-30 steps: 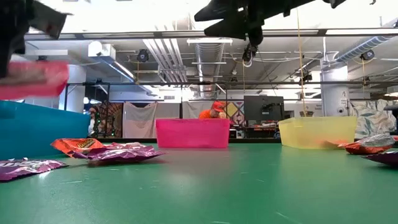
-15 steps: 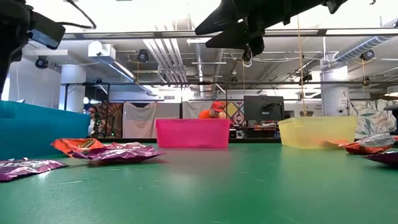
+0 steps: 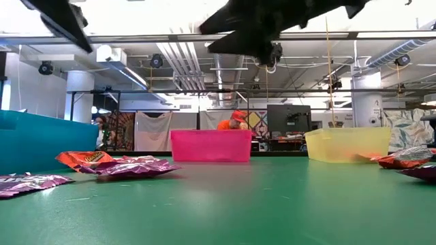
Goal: Sort candy by brand, put in halloween buckets
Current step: Put the violet candy into the red bin
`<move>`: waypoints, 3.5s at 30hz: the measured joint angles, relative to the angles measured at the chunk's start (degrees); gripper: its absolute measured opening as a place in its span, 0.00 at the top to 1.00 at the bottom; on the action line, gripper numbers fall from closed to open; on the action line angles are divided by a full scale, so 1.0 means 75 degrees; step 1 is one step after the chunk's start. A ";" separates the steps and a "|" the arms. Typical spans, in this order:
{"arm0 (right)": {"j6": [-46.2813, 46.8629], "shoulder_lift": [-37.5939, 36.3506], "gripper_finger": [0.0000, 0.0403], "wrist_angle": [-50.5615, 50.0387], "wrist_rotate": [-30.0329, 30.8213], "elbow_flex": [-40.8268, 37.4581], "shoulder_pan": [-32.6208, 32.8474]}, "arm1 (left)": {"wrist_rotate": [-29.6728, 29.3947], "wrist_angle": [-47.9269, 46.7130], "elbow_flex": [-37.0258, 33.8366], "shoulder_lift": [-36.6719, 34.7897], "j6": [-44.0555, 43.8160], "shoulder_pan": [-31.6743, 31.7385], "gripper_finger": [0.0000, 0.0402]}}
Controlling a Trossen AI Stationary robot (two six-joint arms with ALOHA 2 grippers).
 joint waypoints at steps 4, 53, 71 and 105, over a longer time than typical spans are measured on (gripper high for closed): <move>-0.0013 0.0773 0.44 -0.0956 -0.0011 0.0894 0.0002 | -0.0648 0.0312 -0.0010 0.0015 0.0414 -0.0003 0.65; -0.0740 0.3560 0.98 -0.2115 -0.3882 0.2851 -0.0927 | -0.1351 0.0765 -0.0579 0.0006 0.0867 -0.0062 0.65; -0.1337 0.3321 0.81 -0.1878 -0.3672 0.2901 -0.0682 | -0.1348 0.0806 -0.0596 0.0006 0.0861 -0.0062 0.65; -0.2108 0.4439 0.42 -0.1188 -0.3244 0.2947 -0.0396 | -0.1504 0.0849 -0.0611 0.0009 0.0905 -0.0062 0.65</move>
